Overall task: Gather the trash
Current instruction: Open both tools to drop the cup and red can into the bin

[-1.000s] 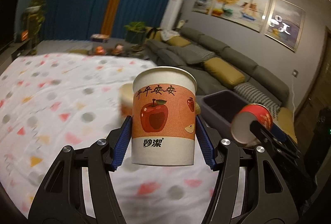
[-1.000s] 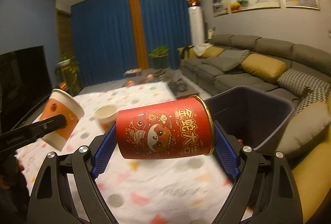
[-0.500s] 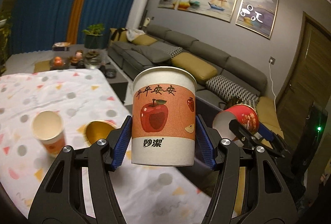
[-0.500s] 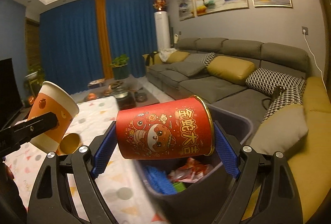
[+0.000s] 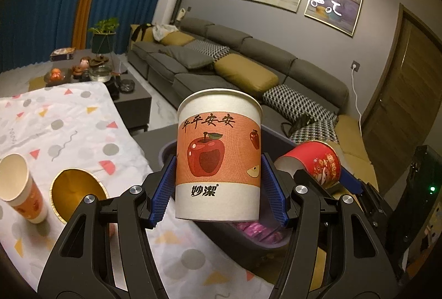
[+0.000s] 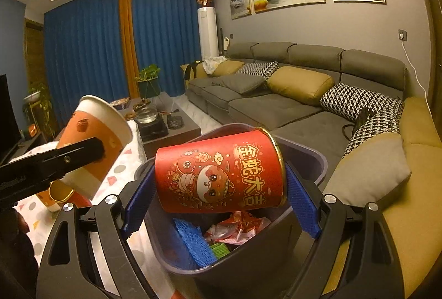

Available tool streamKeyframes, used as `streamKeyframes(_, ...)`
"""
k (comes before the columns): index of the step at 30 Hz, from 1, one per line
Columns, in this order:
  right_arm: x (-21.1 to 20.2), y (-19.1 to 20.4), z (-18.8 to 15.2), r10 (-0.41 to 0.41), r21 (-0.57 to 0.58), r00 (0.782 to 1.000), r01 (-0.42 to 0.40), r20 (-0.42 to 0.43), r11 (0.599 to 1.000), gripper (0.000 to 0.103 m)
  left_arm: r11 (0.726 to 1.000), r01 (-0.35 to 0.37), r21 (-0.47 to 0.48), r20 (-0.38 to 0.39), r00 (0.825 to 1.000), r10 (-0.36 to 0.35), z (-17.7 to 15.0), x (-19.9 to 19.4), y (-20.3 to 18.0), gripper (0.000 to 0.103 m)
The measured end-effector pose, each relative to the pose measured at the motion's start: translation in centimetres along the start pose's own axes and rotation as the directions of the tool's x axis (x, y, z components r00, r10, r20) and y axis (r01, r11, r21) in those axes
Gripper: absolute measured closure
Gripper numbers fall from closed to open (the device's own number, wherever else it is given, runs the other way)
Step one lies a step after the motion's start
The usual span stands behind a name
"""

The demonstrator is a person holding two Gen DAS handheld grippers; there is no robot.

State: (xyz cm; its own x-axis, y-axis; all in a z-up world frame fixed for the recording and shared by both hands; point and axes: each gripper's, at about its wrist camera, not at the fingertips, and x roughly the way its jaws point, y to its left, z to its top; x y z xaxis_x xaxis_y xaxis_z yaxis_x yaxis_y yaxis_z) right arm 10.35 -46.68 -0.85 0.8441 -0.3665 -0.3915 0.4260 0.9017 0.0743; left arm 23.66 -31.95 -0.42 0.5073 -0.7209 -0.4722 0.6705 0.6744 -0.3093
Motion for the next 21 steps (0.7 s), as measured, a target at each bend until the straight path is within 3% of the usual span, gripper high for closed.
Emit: streamKeyframes(21,2.1,0.2,-0.9,0.008,-0.02,0.999,-0.009,-0.049,1.0,0.018,1.0,0.021,-0.002,-0.082,0.996,-0.021,-0.1,4.3,-0.3,0.044)
